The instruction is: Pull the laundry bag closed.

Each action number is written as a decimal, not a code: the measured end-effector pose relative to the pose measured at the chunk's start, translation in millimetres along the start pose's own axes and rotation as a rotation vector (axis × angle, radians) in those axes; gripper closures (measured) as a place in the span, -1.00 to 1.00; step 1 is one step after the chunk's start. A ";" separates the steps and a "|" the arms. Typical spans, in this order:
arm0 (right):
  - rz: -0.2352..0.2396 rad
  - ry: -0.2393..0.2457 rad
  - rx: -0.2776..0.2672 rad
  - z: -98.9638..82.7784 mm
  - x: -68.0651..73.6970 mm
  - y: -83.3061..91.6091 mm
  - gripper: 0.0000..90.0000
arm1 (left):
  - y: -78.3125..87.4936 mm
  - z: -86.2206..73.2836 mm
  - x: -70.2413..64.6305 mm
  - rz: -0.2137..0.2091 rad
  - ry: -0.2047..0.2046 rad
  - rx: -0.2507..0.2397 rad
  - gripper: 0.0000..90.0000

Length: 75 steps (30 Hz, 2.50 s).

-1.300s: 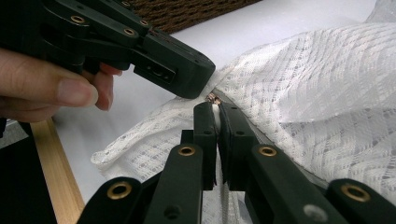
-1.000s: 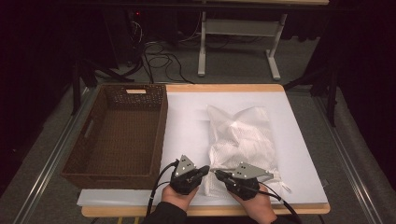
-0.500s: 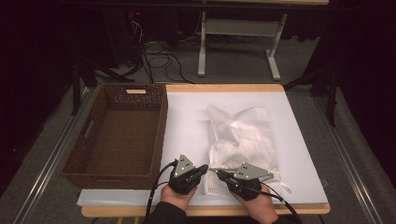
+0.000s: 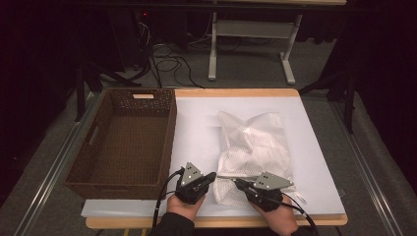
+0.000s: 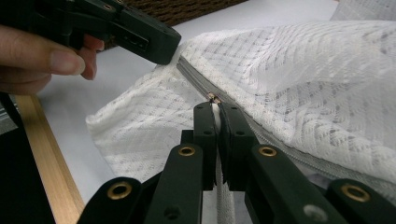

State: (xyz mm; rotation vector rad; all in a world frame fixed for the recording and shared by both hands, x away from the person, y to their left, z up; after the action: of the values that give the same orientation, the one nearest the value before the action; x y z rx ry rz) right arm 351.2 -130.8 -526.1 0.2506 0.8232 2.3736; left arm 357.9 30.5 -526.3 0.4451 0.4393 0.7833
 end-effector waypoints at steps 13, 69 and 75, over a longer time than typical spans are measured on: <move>-0.010 0.018 0.018 -4.7 -0.7 4.1 0.95 | 5.3 3.0 -1.0 -0.045 0.027 -0.038 0.85; -0.102 -0.082 0.020 -38.6 -55.0 67.5 0.95 | -8.9 -3.9 8.2 -0.083 0.056 0.042 0.94; -0.122 -0.106 0.022 -47.5 -65.7 77.4 0.95 | -9.1 -4.3 9.3 -0.076 0.057 0.047 0.94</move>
State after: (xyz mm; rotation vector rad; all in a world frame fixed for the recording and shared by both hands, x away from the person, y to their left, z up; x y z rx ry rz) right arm 349.1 -242.2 -514.8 0.3228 0.7919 2.2186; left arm 366.7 32.7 -536.6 0.4484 0.5264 0.7148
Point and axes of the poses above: each handheld gripper's, and its own axes: y roughly backward along the jaws, z roughly out of its top, x roughly to its left, the point moved 7 cm from there along -y, roughly forward along the jaws, and after that the axes turned 6 degrees about x, right-handed, at the moved point
